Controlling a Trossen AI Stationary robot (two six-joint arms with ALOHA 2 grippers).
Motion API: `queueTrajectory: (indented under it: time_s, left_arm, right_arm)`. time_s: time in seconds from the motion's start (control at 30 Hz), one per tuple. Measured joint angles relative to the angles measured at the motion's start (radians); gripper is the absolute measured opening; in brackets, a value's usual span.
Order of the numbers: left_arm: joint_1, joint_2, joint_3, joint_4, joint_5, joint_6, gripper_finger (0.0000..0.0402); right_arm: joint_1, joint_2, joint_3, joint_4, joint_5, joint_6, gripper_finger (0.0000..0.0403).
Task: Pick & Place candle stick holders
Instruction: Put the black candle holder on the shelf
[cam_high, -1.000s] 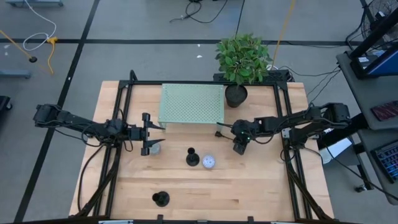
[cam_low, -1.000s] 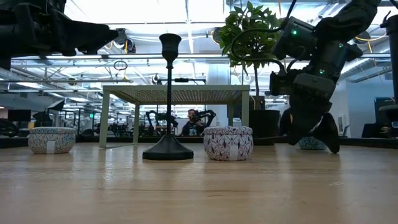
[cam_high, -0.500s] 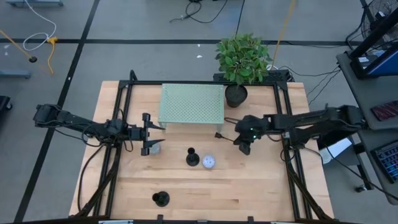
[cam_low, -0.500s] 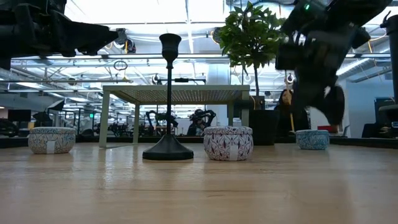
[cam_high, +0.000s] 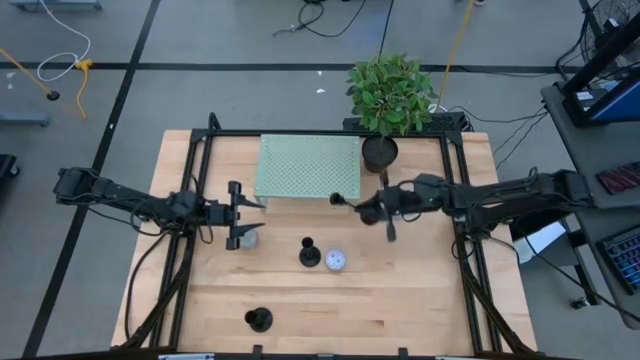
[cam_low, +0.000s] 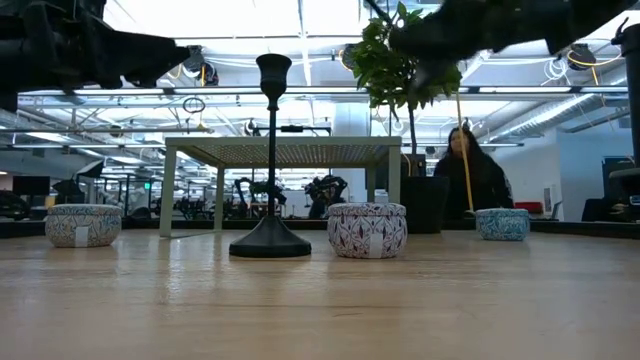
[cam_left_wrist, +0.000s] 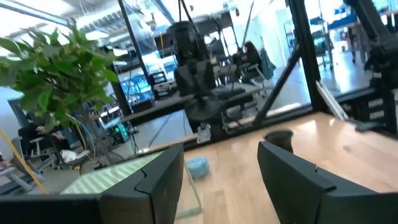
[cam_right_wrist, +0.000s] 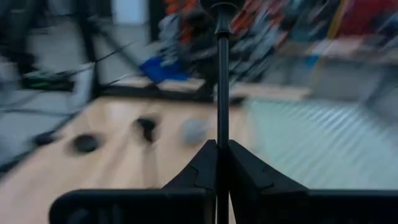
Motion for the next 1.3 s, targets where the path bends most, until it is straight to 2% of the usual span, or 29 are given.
queueTrajectory:
  time_s: [0.13, 0.37, 0.63, 0.8, 0.9, 1.2, 1.3]
  left_arm:
    - [0.0, 0.0, 0.0, 0.039, 0.001, -0.016, 0.0214]
    - [0.0, 0.0, 0.0, 0.076, 0.001, -0.016, 0.0214]
    - [0.0, 0.0, 0.0, 0.076, 0.0, -0.018, 0.0214]
    - [0.0, 0.0, 0.0, 0.076, 0.0, -0.022, 0.0214]
    - [0.0, 0.0, 0.0, 0.072, 0.0, -0.022, 0.0214]
    - [-0.001, 0.0, 0.0, 0.071, 0.0, -0.02, 0.0214]
    - [-0.001, 0.0, 0.0, 0.071, 0.0, -0.019, 0.0214]
  right_arm:
    - [-0.012, 0.081, 0.0, 0.206, 0.116, -0.138, 0.0012]
    - [-0.097, 0.28, 0.002, 0.561, 0.124, -0.182, 0.0013]
    - [-0.206, 0.397, 0.151, 0.435, 0.128, -0.149, 0.0013]
    - [-0.255, 0.454, 0.193, 0.449, 0.273, -0.103, 0.0013]
    - [-0.275, 0.492, 0.193, 0.471, 0.309, -0.079, 0.0013]
    - [-0.343, 0.631, 0.193, 0.676, 0.309, -0.047, 0.0013]
    - [-0.364, 0.658, 0.193, 0.69, 0.335, -0.037, 0.0013]
